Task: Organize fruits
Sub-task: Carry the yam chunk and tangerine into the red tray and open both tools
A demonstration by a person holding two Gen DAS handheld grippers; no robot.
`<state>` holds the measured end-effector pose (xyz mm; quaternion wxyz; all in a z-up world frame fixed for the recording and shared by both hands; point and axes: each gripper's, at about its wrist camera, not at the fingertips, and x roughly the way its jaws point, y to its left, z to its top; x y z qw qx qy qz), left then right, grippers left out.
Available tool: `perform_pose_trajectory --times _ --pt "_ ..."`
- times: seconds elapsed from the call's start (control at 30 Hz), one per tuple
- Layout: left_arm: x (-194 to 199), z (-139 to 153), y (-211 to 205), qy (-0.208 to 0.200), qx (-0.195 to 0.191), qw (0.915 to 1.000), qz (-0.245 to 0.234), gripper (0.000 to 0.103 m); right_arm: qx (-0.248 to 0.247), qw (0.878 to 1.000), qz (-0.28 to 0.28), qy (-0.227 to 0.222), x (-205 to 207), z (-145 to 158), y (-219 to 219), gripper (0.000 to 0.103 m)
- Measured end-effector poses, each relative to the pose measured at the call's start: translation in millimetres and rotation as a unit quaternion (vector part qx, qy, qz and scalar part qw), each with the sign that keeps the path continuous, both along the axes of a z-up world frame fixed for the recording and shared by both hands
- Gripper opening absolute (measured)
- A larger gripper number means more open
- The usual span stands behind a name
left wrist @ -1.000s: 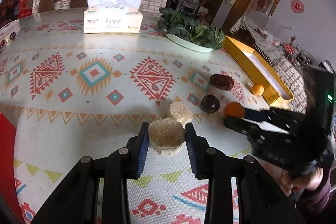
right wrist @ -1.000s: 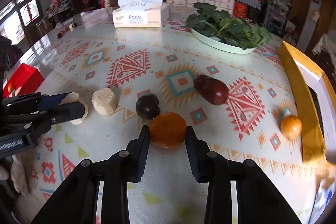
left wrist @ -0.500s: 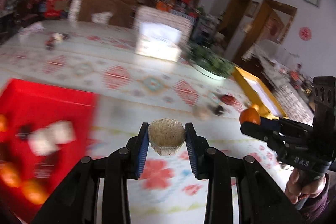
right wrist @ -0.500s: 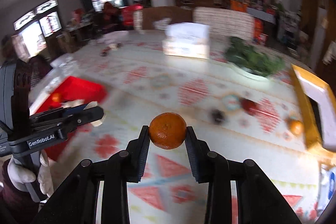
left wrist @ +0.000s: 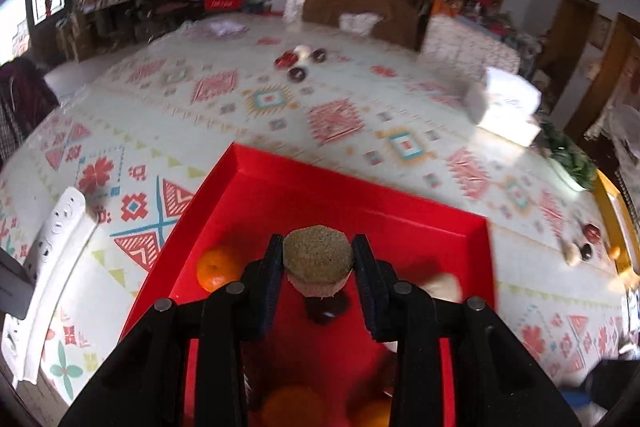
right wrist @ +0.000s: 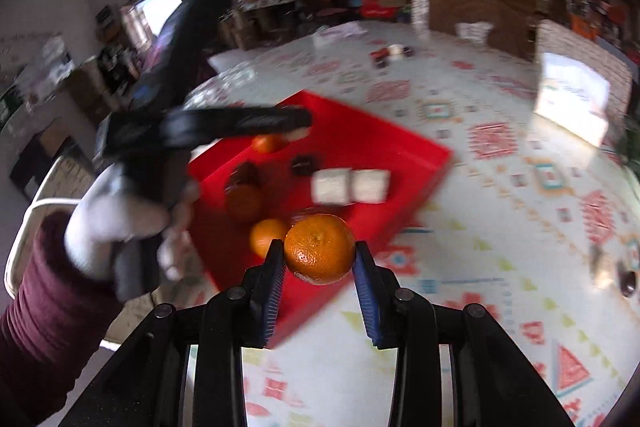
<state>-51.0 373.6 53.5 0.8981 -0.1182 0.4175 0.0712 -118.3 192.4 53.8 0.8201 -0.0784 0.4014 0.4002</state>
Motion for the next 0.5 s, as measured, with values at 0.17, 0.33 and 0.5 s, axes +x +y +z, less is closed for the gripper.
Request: perform_pose_trajectory --times 0.17,0.33,0.5 --pt "11.2 -17.1 15.6 0.027 -0.032 0.9991 0.011 0.033 -0.013 0.999 0.037 0.016 -9.2 -16.9 30.0 0.037" --pt "10.9 -16.3 19.1 0.026 -0.034 0.9990 0.013 0.034 -0.029 0.998 0.050 0.031 -9.9 -35.1 44.5 0.037" --pt "7.1 -9.9 21.1 0.009 -0.049 0.9986 0.017 0.050 -0.040 0.997 0.053 0.035 -11.1 -44.1 54.1 0.039"
